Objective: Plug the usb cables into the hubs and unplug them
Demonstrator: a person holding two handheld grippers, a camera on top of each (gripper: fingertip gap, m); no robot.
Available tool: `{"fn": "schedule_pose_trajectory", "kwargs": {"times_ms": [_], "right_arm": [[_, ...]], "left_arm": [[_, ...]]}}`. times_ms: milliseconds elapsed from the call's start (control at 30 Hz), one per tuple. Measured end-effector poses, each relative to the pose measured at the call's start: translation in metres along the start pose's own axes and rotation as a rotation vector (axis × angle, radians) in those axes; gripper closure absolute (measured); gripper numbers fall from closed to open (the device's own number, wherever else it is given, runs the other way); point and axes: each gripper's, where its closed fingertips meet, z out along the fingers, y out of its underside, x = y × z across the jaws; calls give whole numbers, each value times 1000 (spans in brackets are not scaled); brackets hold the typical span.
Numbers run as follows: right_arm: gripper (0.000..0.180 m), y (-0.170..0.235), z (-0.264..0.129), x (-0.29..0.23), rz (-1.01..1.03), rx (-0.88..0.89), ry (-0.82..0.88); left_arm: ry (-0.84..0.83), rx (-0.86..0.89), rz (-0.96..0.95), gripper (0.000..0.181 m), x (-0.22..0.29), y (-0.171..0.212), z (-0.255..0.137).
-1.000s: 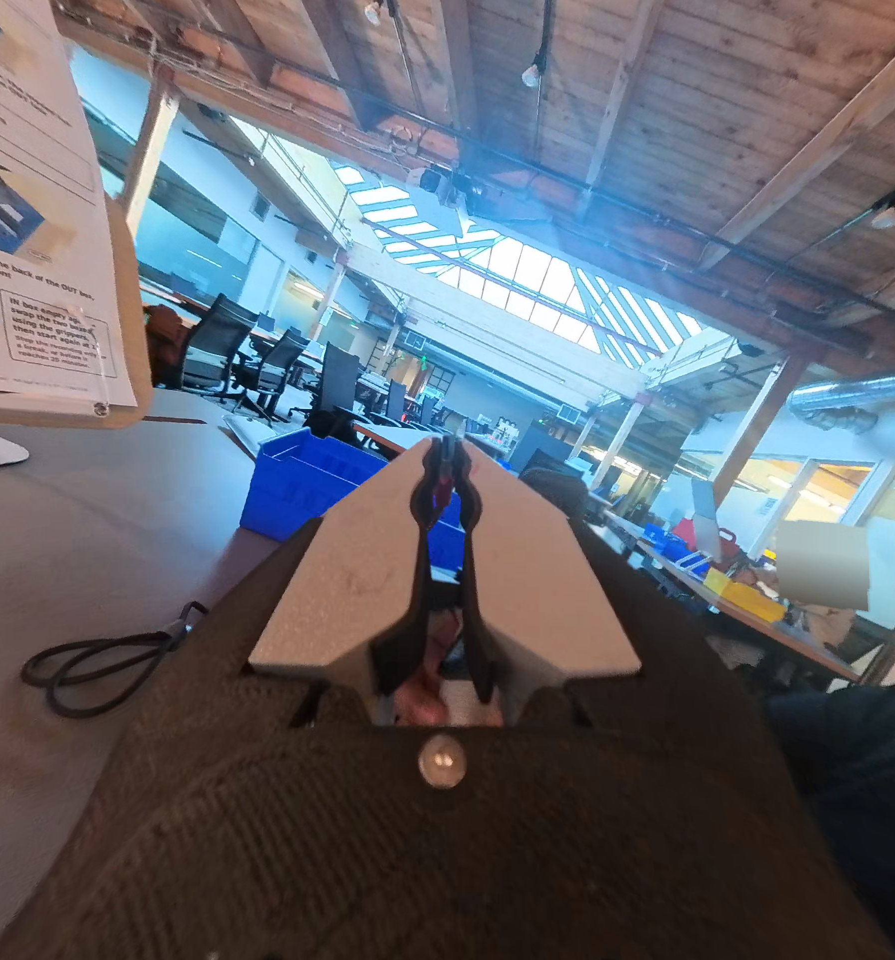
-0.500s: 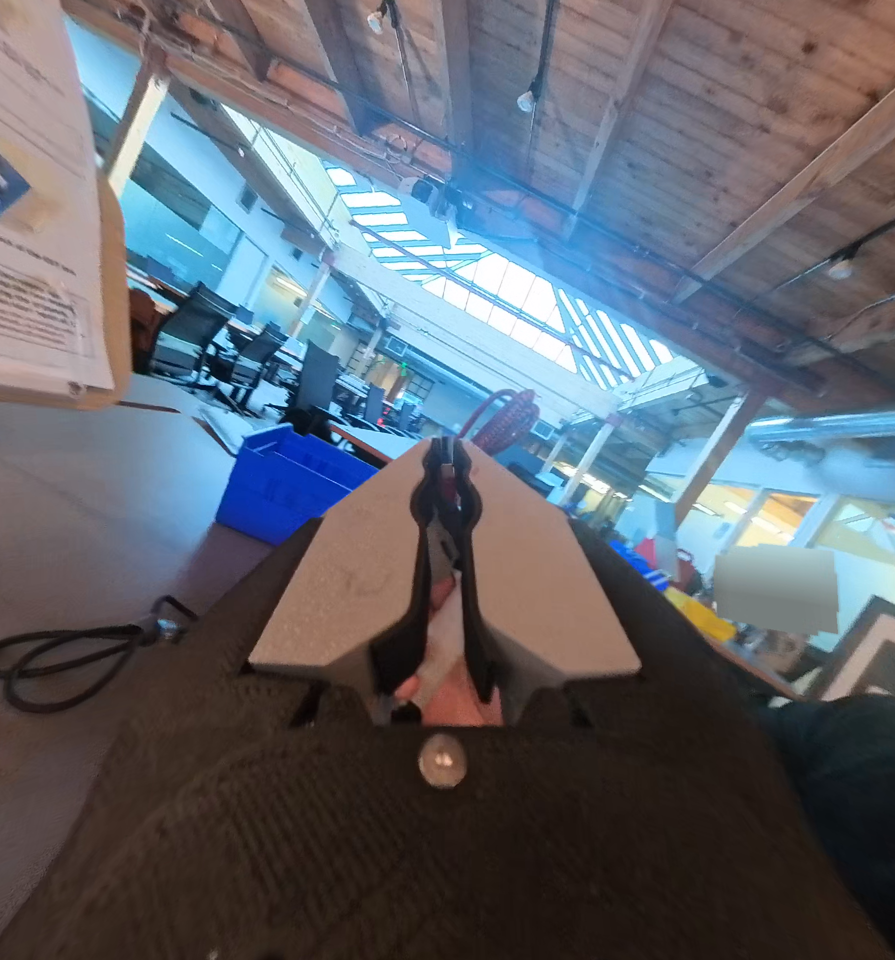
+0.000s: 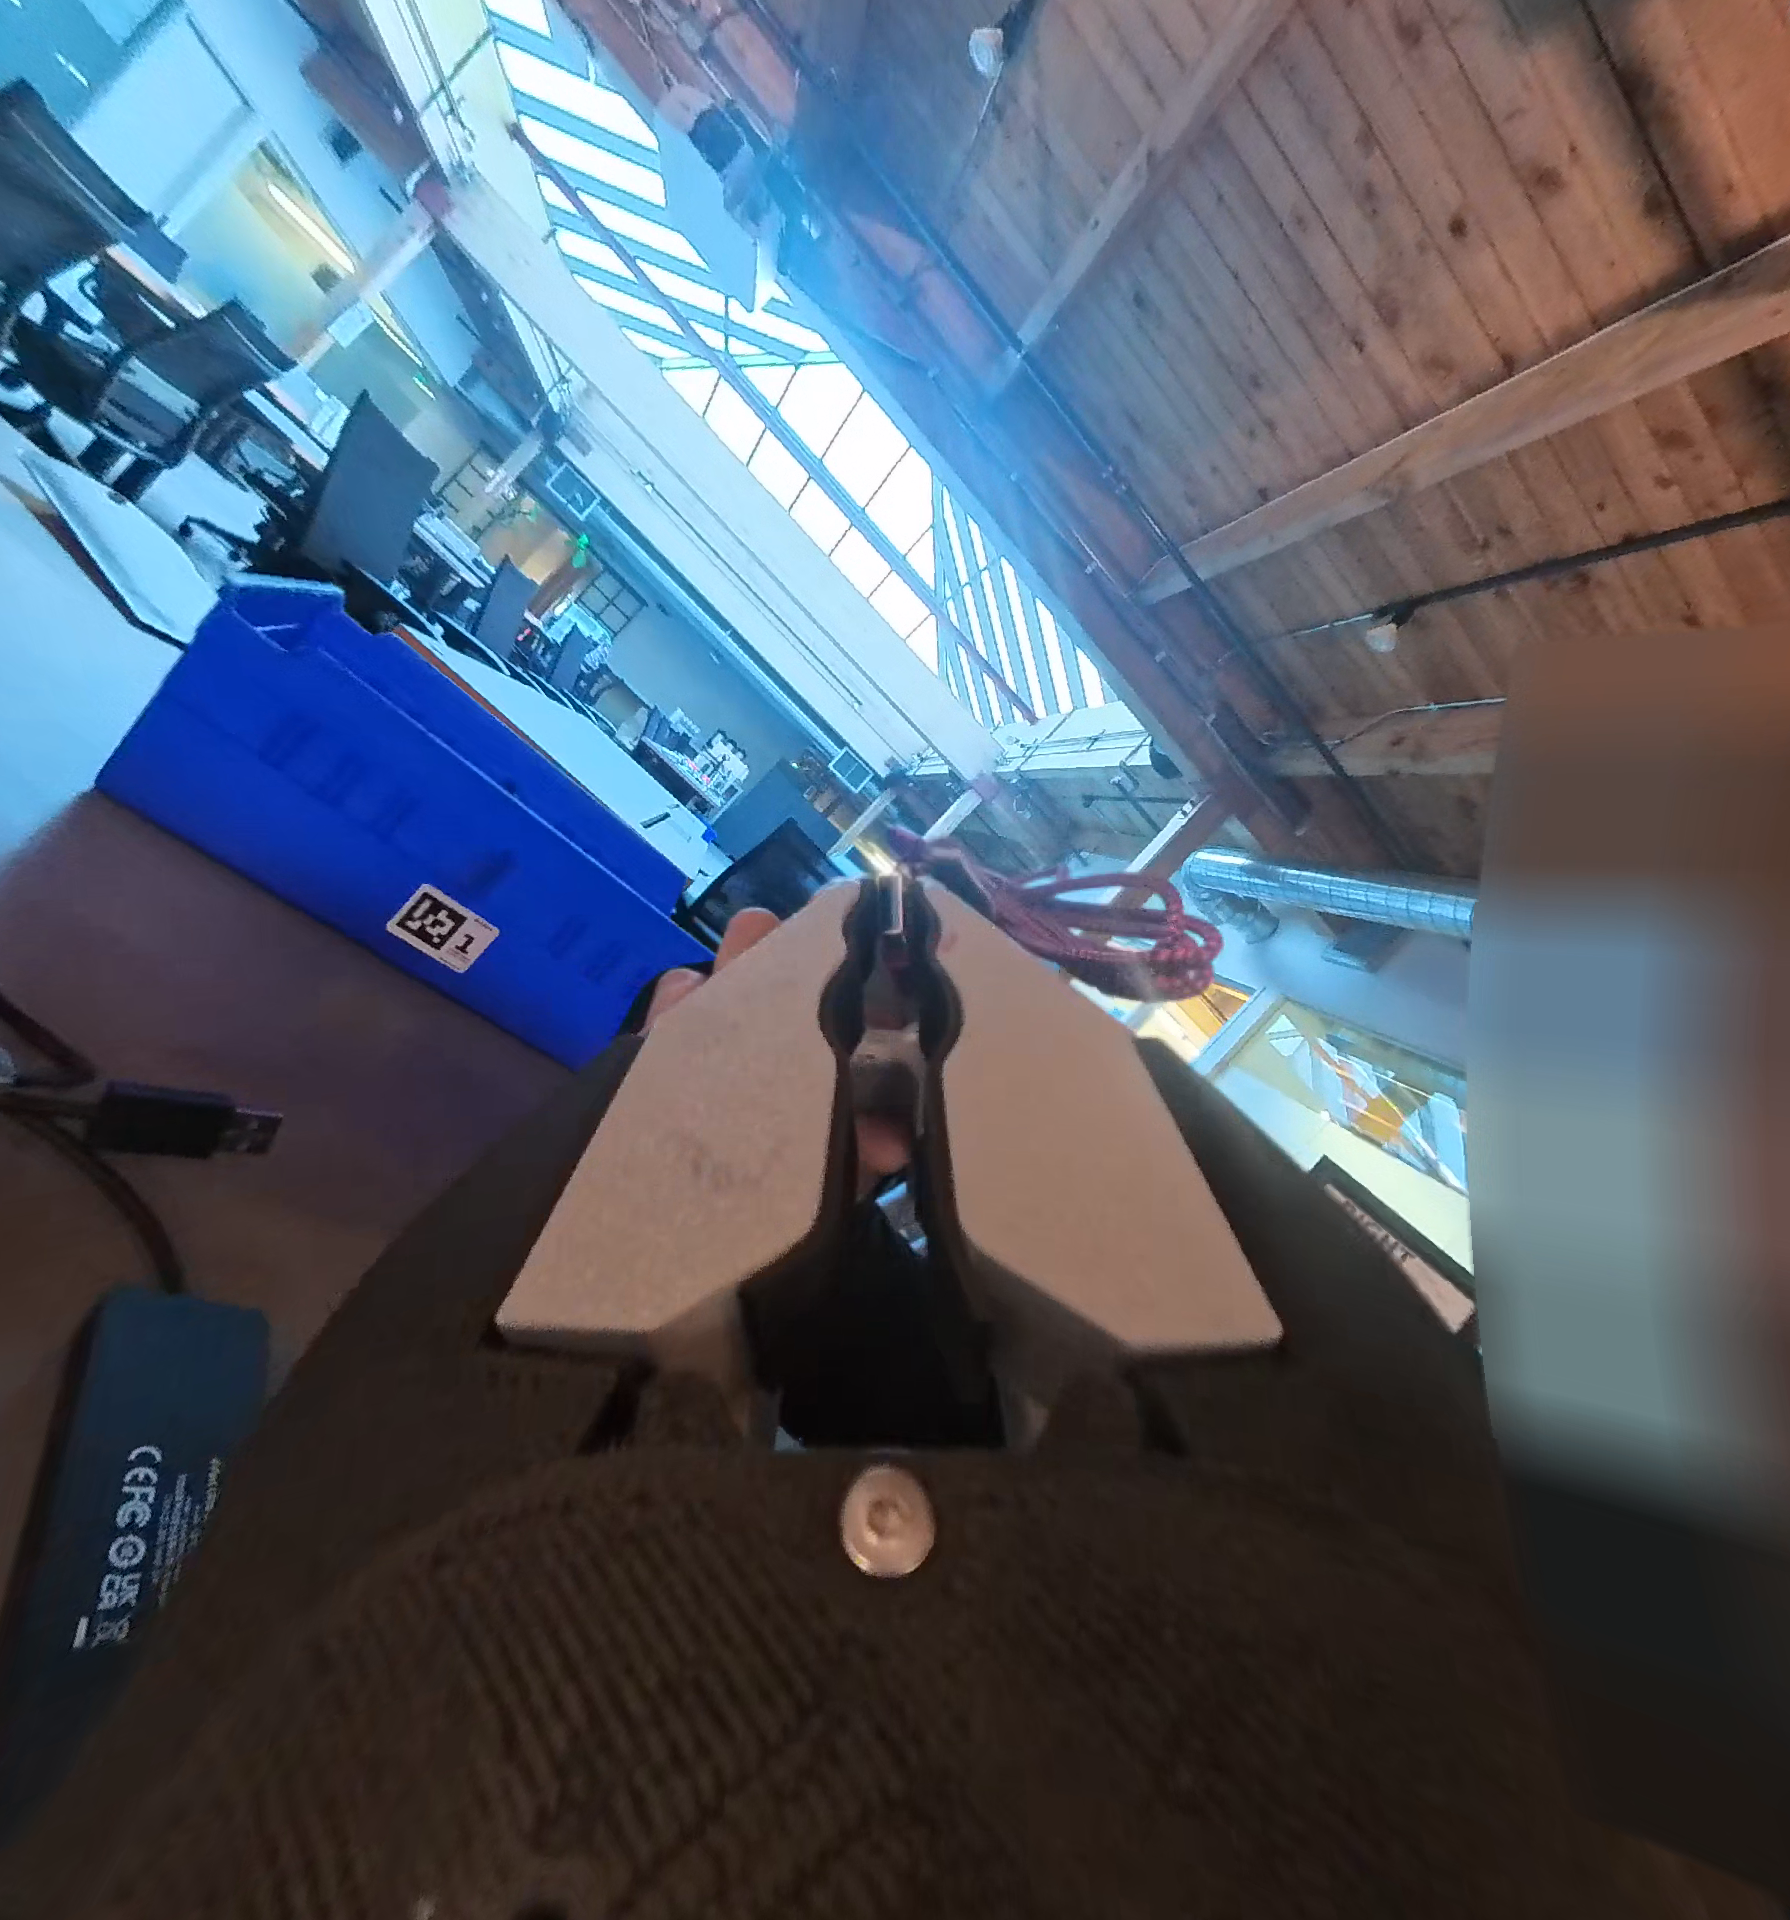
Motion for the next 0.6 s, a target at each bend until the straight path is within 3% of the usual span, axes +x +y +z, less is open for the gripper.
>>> {"fn": "schedule_pose_trajectory", "kwargs": {"times_ms": [133,233,367,433,600], "right_arm": [[169,9,-1,-7,-87,-69,7],[172,9,-6,-15,-38,-74,-57],[143,23,-6,-28,116,-173,-217],[162,29,-5,-26,139,-212,-211],[171,30,-4,-21,68,-199,-146]], "left_arm": [[-26,-2,-13,178,-8,1,-2],[-23,-11,-21,178,-8,4,0],[-37,10,-13,179,-10,-1,-2],[-35,-2,-3,178,-9,1,-2],[-46,6,-6,178,-11,2,-2]]}}
